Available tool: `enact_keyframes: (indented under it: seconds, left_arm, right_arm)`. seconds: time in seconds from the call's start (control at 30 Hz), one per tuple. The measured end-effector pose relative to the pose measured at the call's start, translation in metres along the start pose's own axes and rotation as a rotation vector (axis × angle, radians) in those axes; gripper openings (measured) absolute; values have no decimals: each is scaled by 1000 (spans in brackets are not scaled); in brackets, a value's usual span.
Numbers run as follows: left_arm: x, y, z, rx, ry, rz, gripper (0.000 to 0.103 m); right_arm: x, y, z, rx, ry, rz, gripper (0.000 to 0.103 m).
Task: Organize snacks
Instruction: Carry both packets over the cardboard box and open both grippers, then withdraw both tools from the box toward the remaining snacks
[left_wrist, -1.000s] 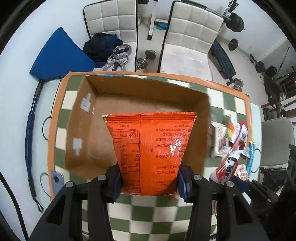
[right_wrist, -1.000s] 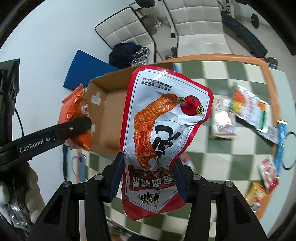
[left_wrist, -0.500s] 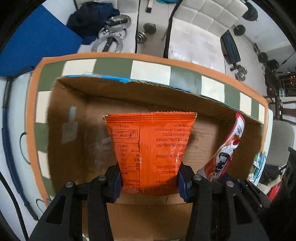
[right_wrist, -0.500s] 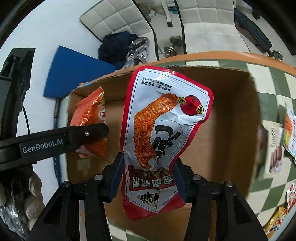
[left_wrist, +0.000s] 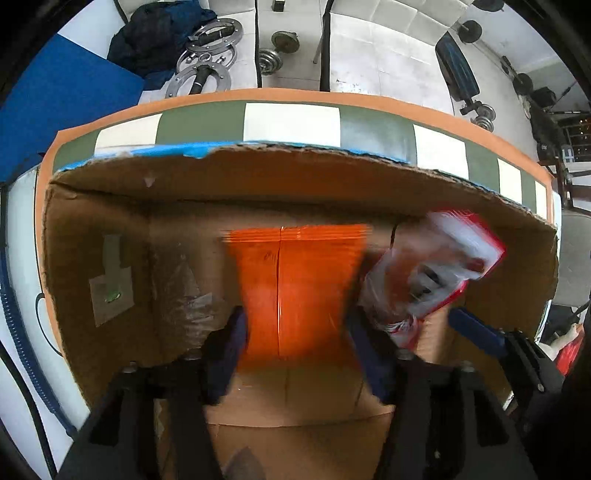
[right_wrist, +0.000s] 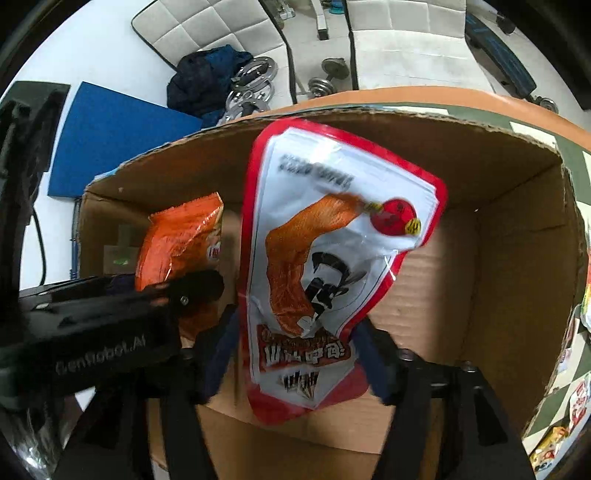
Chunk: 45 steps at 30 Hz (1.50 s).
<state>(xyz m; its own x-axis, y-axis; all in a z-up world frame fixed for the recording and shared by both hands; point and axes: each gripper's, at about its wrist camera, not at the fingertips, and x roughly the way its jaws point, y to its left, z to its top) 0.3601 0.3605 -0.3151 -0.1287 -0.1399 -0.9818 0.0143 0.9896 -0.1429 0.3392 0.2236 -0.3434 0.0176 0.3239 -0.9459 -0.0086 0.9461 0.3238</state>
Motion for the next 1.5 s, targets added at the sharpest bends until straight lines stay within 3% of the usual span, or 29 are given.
enact_keyframes:
  seconds: [0.13, 0.23, 0.43, 0.83, 1.07, 1.5]
  left_arm:
    - [-13, 0, -5, -1, -41, 22, 75]
    - [-24, -1, -11, 4, -70, 33, 88]
    - [-54, -5, -36, 23, -146, 38, 88]
    - [-99, -13, -116, 42, -260, 25, 88]
    - [-127, -14, -152, 21, -335, 35, 88]
    - [-157, -34, -206, -15, -400, 46, 88]
  right_arm:
    - [-5, -2, 1, 5, -1, -3, 89]
    - [-11, 0, -3, -5, -8, -19, 91]
    - [-37, -2, -22, -14, -34, -56, 93]
    - [-104, -4, -88, -48, -128, -93, 94]
    - [-138, 2, -123, -77, -183, -79, 94]
    - [-184, 8, -174, -137, -237, -17, 94]
